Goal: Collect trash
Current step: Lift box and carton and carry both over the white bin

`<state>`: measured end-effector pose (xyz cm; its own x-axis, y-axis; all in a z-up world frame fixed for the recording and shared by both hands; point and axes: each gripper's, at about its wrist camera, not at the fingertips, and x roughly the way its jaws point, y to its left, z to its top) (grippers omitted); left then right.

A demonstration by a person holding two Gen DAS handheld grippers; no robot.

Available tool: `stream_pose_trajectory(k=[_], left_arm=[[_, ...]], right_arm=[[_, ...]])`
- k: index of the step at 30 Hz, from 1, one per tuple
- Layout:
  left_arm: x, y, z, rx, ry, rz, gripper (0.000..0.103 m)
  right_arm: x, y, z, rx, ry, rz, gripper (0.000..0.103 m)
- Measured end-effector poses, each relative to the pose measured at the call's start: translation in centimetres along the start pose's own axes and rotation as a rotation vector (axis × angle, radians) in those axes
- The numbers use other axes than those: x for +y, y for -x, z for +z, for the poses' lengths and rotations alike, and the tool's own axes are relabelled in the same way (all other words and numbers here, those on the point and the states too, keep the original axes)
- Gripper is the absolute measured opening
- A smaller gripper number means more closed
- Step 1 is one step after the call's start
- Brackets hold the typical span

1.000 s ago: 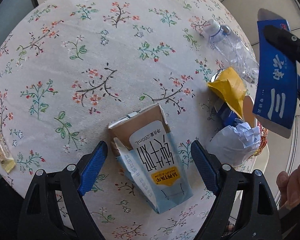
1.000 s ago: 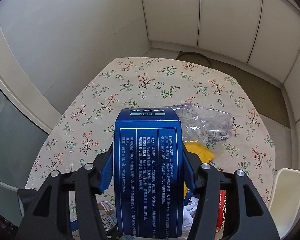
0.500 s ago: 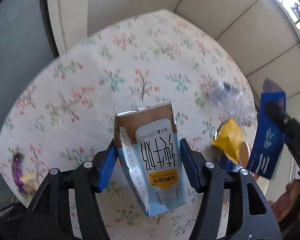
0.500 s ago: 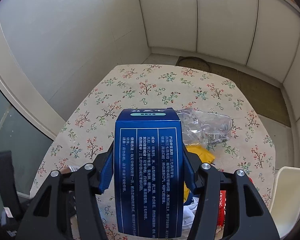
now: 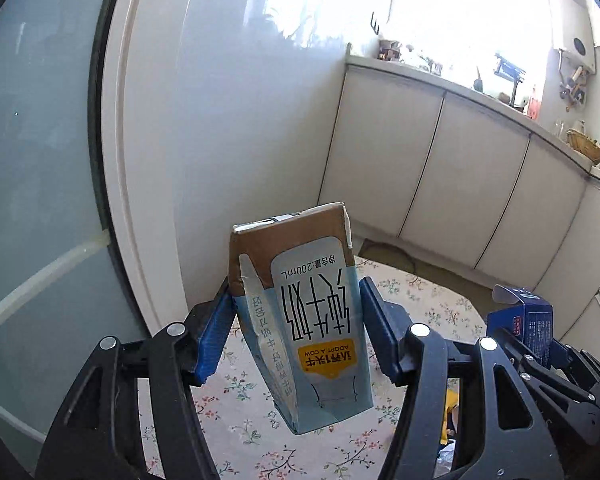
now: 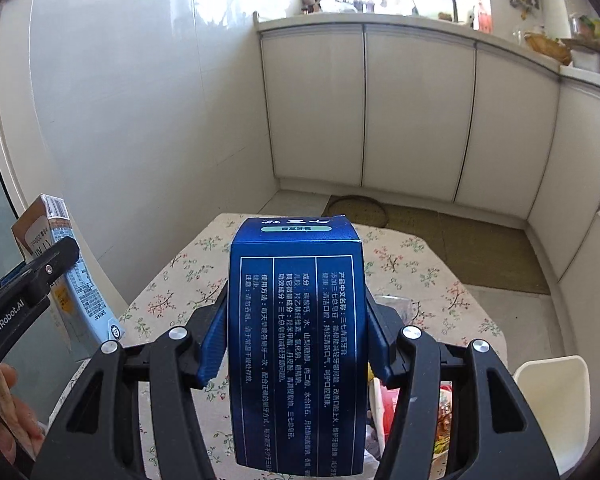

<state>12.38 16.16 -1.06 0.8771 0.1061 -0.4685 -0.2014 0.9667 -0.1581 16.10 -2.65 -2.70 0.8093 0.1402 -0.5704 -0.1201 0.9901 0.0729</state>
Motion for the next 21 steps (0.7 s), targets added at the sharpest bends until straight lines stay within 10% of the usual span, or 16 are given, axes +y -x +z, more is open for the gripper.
stream_pose_trajectory(k=[21], left_arm=[[-9.5,2.2,1.0,-0.083,-0.046,-0.180,0.058]], right_arm=[[-6.6,6.0,0.3,-0.142,-0.081,-0.177,0.057]])
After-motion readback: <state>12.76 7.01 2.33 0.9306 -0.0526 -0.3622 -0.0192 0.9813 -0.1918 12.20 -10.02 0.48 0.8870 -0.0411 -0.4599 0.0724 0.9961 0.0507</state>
